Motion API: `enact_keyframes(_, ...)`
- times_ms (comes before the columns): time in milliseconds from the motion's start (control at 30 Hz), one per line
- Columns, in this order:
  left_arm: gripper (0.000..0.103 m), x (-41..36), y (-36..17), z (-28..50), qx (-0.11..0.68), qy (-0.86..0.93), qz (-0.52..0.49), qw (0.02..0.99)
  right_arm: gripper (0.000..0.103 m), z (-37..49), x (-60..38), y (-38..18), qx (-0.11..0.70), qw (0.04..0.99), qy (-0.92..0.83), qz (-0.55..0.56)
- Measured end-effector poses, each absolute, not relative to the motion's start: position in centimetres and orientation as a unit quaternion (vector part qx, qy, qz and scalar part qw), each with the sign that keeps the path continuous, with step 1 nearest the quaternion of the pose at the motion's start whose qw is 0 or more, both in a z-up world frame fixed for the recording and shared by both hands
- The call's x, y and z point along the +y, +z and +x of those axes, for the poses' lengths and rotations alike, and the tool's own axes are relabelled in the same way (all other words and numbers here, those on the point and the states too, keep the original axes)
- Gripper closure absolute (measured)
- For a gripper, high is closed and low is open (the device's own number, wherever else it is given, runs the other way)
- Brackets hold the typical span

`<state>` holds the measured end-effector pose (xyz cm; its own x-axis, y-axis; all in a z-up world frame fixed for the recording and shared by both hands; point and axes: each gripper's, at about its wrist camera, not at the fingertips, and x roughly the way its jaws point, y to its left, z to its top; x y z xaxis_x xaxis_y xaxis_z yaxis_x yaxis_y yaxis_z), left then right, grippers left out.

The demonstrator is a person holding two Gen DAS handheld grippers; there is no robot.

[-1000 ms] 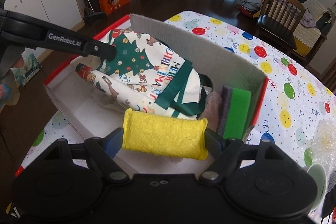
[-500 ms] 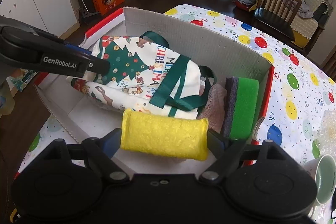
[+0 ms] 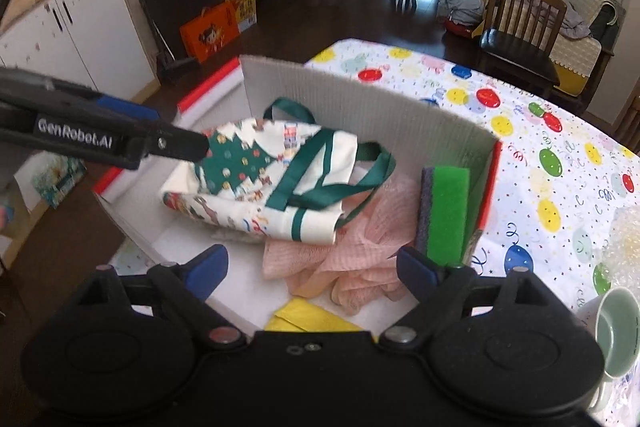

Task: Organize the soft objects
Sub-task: 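Withdraw both tools from the box toward the plastic bag and snack pouch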

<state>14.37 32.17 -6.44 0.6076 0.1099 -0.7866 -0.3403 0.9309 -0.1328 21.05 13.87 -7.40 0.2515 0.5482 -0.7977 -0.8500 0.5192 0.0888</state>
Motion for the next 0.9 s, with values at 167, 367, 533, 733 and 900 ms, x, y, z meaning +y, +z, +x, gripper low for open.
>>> enact_keyframes(167,0.032,30.7,-4.5,13.9,0.404,0.112,-0.134,0.898,0.008,20.8,11.8,-4.9,0.395,0.779,0.464,-0.148)
enact_keyframes(367,0.025,28.3,-2.2,14.1,0.383,0.082,-0.132,0.911,0.004,20.6,8.5,-2.3,0.376,0.792,0.469,-0.108)
enact_keyframes(533,0.022,25.9,-1.0,14.5,0.369,0.059,-0.135,0.918,0.0,20.7,4.9,-0.8,0.357,0.808,0.46,-0.086)
enact_keyframes(733,0.017,22.4,-0.3,15.4,0.357,0.027,-0.133,0.924,0.0,21.4,-0.2,-0.1,0.347,0.829,0.434,-0.06)
enact_keyframes(900,0.016,18.7,-0.2,16.4,0.348,0.005,-0.119,0.93,0.0,22.3,-5.3,-0.6,0.342,0.848,0.403,-0.049)
